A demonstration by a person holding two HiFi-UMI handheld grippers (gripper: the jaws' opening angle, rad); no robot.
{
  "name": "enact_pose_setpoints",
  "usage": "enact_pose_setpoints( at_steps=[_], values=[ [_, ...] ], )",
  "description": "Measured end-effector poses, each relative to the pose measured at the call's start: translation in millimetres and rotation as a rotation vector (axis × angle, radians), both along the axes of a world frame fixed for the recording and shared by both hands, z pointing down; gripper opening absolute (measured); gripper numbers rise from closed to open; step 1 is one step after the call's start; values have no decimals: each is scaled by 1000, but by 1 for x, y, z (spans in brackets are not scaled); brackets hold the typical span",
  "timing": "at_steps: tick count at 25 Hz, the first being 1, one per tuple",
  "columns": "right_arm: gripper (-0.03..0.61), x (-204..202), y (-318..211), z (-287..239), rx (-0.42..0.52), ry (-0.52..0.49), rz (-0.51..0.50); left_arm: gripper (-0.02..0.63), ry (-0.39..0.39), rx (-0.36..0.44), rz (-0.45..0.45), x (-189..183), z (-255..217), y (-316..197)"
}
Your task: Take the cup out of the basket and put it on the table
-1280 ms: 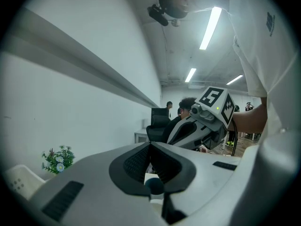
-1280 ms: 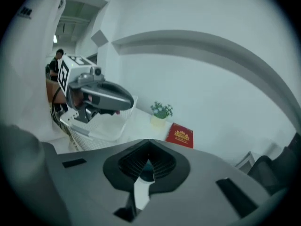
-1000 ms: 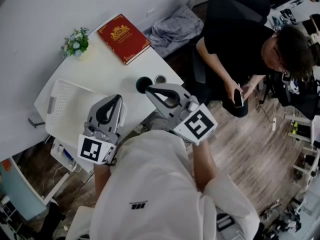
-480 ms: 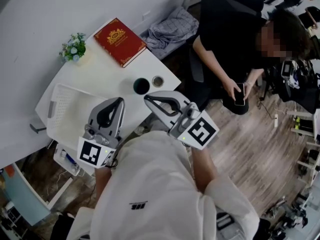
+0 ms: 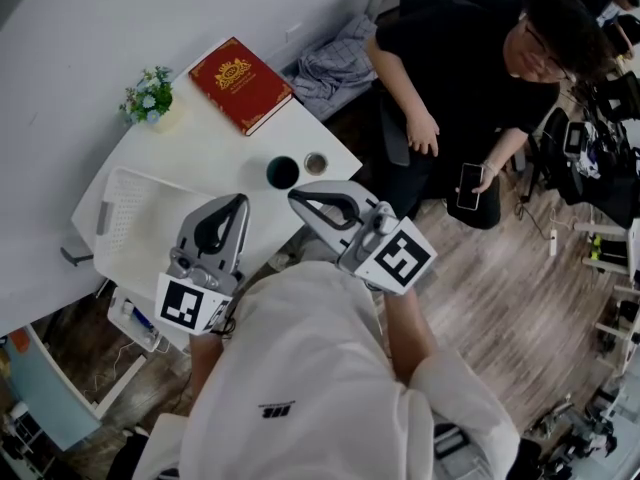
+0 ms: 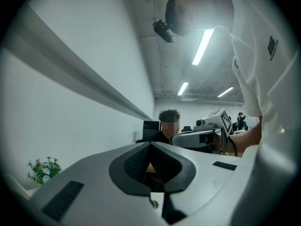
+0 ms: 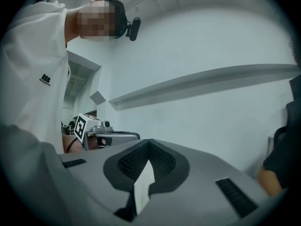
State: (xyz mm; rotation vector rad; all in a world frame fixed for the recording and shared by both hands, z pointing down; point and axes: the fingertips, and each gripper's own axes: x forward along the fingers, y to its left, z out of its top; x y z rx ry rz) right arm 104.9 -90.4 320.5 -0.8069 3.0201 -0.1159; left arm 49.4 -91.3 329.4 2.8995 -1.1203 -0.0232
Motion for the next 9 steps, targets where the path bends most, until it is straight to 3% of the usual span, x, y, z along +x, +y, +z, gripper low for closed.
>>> enact_pose_setpoints(
  at_steps=[9],
  values=[
    [12,4,2,5,7,22,-8,9,4,1,-8,5,0,1]
  ],
)
